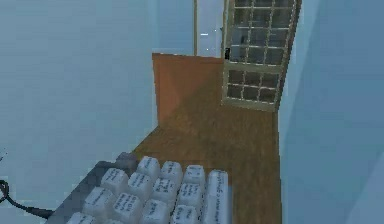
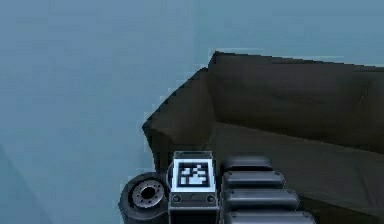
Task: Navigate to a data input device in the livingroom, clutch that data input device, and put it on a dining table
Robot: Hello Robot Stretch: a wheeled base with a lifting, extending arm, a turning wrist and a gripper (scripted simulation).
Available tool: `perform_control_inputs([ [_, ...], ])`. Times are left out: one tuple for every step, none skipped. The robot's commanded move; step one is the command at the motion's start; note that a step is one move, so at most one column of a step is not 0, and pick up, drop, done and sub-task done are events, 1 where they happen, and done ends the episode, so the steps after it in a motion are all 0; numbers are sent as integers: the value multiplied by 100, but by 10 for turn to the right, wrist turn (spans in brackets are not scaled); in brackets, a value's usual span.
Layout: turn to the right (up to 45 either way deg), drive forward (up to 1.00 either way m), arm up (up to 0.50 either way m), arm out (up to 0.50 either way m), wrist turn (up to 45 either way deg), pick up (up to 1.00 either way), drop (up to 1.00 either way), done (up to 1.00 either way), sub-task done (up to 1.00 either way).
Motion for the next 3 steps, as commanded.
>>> perform_control_inputs([
  [0, 35, 0, 0, 0, 0, 0, 0, 0],
  [60, 0, 0, 0, 0, 0, 0, 0, 0],
  [0, 100, 0, 0, 0, 0, 0, 0, 0],
])
